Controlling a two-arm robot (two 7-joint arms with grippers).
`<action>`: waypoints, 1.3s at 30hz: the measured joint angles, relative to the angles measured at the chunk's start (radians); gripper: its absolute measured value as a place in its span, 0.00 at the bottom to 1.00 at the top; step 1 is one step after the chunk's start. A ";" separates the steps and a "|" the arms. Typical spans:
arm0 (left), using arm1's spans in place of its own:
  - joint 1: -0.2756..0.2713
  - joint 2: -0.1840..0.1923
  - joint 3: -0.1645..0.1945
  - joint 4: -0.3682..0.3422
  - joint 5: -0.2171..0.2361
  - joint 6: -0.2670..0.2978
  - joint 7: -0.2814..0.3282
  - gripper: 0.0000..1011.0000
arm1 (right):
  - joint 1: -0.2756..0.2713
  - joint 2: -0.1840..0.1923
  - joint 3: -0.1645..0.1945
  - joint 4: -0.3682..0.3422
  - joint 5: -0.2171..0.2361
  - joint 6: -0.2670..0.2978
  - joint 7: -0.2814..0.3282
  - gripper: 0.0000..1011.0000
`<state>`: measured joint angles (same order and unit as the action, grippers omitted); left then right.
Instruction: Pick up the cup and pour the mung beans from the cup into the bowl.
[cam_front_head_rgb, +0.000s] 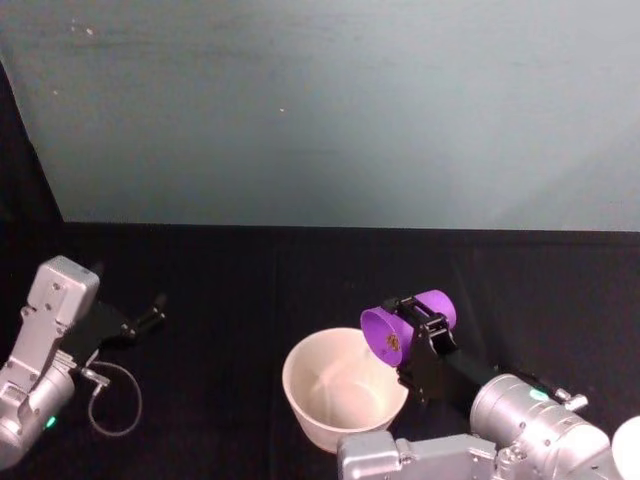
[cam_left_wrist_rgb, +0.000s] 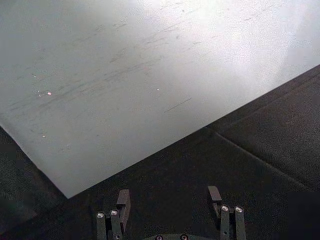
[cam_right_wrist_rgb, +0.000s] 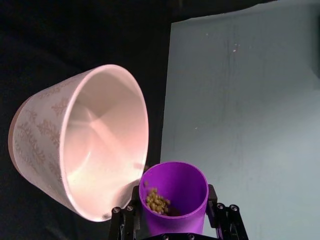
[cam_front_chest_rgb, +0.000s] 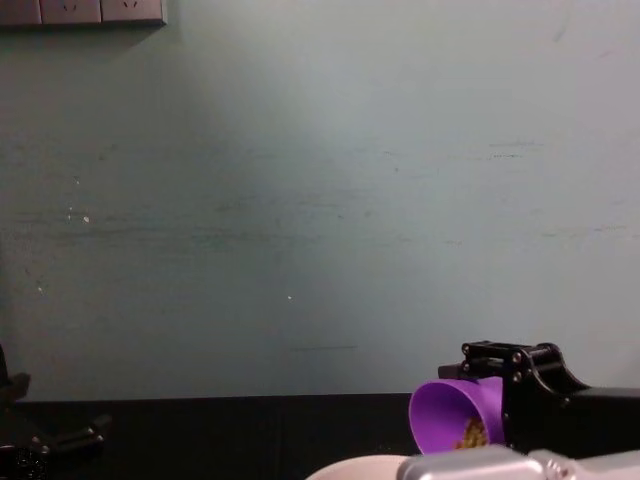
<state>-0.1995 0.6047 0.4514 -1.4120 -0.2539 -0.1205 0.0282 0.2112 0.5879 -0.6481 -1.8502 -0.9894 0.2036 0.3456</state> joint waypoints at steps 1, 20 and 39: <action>0.000 0.000 0.000 0.000 0.000 0.000 0.000 0.99 | 0.000 0.000 -0.003 -0.002 -0.009 0.002 0.001 0.74; 0.000 0.000 0.000 0.000 0.000 0.000 0.000 0.99 | -0.013 -0.018 -0.010 -0.011 -0.134 0.007 0.026 0.73; 0.000 0.000 0.000 0.000 0.000 0.000 0.000 0.99 | -0.013 -0.025 -0.020 -0.018 -0.213 0.010 0.044 0.73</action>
<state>-0.1995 0.6047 0.4514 -1.4120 -0.2539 -0.1205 0.0283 0.1986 0.5624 -0.6683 -1.8679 -1.2027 0.2133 0.3892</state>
